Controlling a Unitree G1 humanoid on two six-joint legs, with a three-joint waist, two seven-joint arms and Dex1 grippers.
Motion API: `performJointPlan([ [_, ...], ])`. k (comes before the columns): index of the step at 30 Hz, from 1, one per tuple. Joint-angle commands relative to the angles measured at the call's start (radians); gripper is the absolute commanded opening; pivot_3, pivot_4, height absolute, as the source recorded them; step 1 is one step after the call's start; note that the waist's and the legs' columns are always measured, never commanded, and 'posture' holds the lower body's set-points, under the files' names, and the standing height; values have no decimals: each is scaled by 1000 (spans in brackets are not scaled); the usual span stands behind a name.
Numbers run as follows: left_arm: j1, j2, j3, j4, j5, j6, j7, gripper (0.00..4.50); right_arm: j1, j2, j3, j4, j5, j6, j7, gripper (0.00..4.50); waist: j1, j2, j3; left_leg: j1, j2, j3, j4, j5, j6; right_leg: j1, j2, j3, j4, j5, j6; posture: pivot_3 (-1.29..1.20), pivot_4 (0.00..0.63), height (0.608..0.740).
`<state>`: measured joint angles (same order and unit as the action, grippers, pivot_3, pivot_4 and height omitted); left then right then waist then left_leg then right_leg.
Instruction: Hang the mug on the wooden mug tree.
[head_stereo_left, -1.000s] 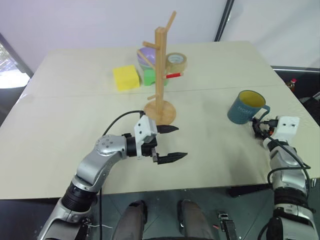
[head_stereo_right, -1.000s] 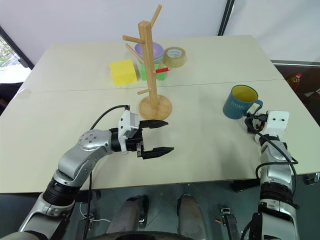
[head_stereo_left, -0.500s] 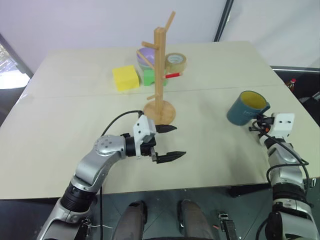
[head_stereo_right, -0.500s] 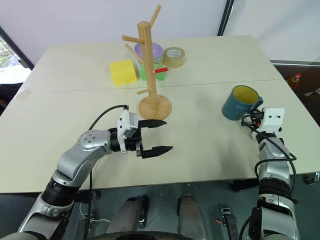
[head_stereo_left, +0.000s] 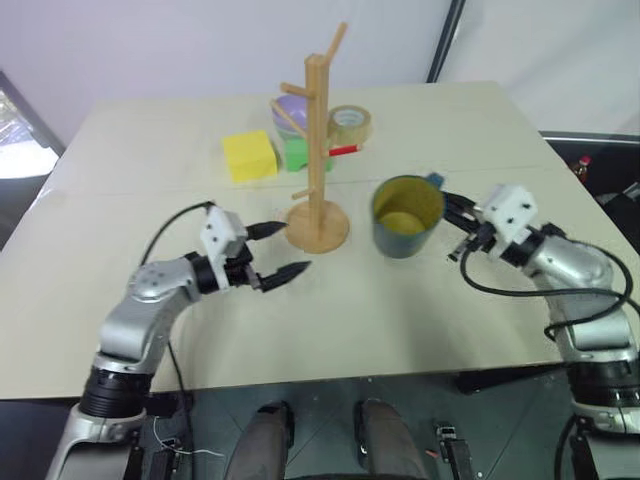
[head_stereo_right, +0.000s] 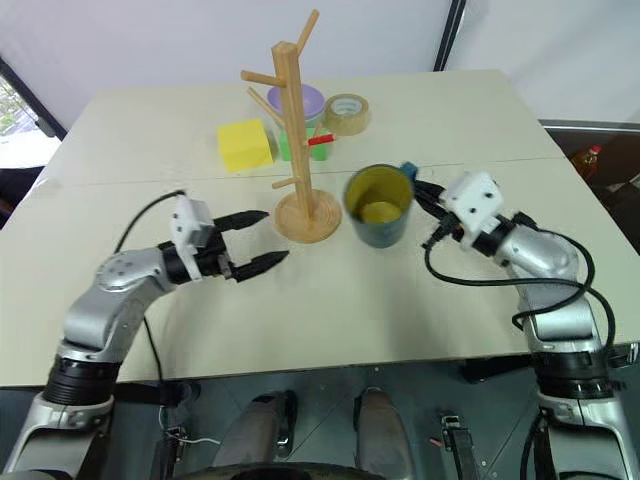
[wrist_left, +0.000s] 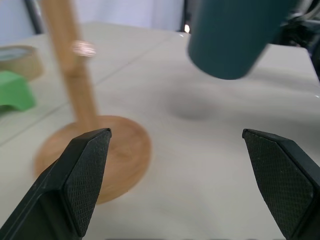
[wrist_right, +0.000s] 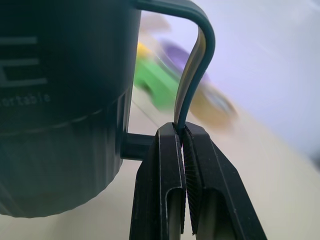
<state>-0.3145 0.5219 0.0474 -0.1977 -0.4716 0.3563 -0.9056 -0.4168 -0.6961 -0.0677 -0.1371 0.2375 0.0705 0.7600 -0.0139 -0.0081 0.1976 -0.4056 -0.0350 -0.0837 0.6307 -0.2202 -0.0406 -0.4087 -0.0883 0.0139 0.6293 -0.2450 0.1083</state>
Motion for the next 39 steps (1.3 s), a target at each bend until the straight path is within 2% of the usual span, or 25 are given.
performJointPlan([
  [1,-27,28,78,-32,-70,6,-13,4500,-113,-23,34,-37,24,56,64,34,4,-1,1,0,0,0,0,0,0,0,-1,0,0,0,0,0,150,740],
  [13,-10,91,128,-145,-185,94,-1,4500,-346,-8,116,164,-34,42,187,34,0,-3,1,-2,-1,0,-2,0,0,-1,-2,-1,-4,0,1,0,150,740],
  [34,-4,101,124,-170,-206,103,34,4500,-595,128,214,542,-175,-98,224,34,-3,-2,2,-2,-1,1,-2,0,0,-3,-1,0,-1,2,3,0,150,740],
  [37,-1,102,125,-174,-206,105,41,4500,-607,136,211,558,-183,-101,223,918,-3,-2,2,-2,-1,1,-2,0,0,-3,-1,0,-1,2,3,0,150,740],
  [39,5,104,128,-181,-207,106,46,4500,-605,129,205,553,-196,-106,205,1931,-3,-2,2,-2,-1,1,-2,0,0,-3,-1,0,-1,2,3,0,150,740],
])
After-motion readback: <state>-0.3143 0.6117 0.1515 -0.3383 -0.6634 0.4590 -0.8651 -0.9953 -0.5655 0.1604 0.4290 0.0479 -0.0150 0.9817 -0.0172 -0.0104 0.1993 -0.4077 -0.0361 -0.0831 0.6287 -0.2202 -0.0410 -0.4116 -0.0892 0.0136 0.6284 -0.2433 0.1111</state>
